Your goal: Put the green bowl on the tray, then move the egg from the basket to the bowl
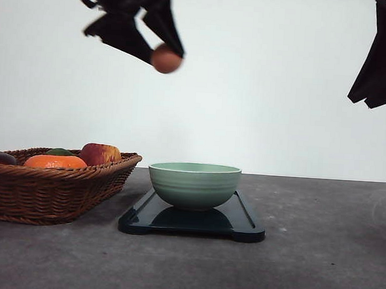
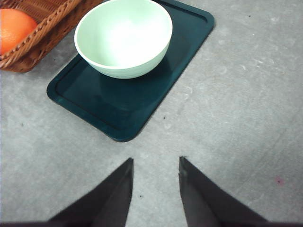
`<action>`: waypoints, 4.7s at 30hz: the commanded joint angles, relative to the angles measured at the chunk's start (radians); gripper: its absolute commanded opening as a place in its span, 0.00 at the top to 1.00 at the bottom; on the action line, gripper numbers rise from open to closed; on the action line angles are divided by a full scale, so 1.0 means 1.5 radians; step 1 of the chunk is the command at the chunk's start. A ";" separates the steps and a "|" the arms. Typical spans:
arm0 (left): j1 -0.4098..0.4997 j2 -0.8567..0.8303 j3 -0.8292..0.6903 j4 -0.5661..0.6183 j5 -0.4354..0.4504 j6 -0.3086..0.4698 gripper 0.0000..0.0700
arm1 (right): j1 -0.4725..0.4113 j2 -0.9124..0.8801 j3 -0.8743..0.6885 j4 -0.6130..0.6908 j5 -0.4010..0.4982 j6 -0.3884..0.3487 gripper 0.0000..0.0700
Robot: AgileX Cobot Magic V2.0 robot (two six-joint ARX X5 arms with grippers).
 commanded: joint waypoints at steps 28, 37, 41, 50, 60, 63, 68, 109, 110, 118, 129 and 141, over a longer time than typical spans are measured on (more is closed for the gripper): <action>-0.080 0.249 0.013 0.106 -0.095 -0.002 0.73 | 0.005 0.005 0.002 0.010 0.000 0.007 0.73; -0.080 0.267 0.013 0.106 -0.100 -0.002 0.73 | 0.005 0.005 0.002 0.010 0.000 0.007 0.73; -0.080 0.272 0.013 0.105 -0.108 -0.002 0.73 | 0.005 0.005 0.002 0.010 0.000 0.007 0.73; -0.080 0.282 0.013 0.108 -0.108 -0.002 0.73 | 0.005 0.005 0.002 0.010 0.000 0.007 0.73; -0.084 0.293 0.013 0.105 -0.108 -0.003 0.64 | 0.005 0.005 0.002 0.009 0.000 0.007 0.73; -0.085 0.293 0.013 0.104 -0.108 -0.009 0.45 | 0.005 0.005 0.002 0.009 0.000 0.007 0.73; -0.089 0.292 0.018 0.093 -0.107 -0.020 0.44 | 0.005 0.005 0.002 0.009 0.000 0.007 0.73; 0.025 -0.434 -0.440 -0.043 -0.108 -0.060 0.44 | 0.006 0.005 0.002 -0.021 0.000 0.007 0.73; 0.034 -0.459 -0.450 -0.054 -0.108 -0.060 0.44 | 0.006 0.005 0.002 -0.020 0.000 0.006 0.73; 0.086 -0.583 -0.508 -0.112 -0.108 -0.082 0.44 | 0.006 0.005 0.002 -0.017 -0.001 0.006 0.73; 0.090 -0.621 -0.507 -0.142 -0.107 -0.087 1.00 | 0.007 0.005 0.002 -0.028 -0.059 0.009 0.98; 0.090 -0.622 -0.506 -0.139 -0.107 -0.087 1.00 | 0.006 0.004 0.002 -0.013 -0.070 0.009 0.98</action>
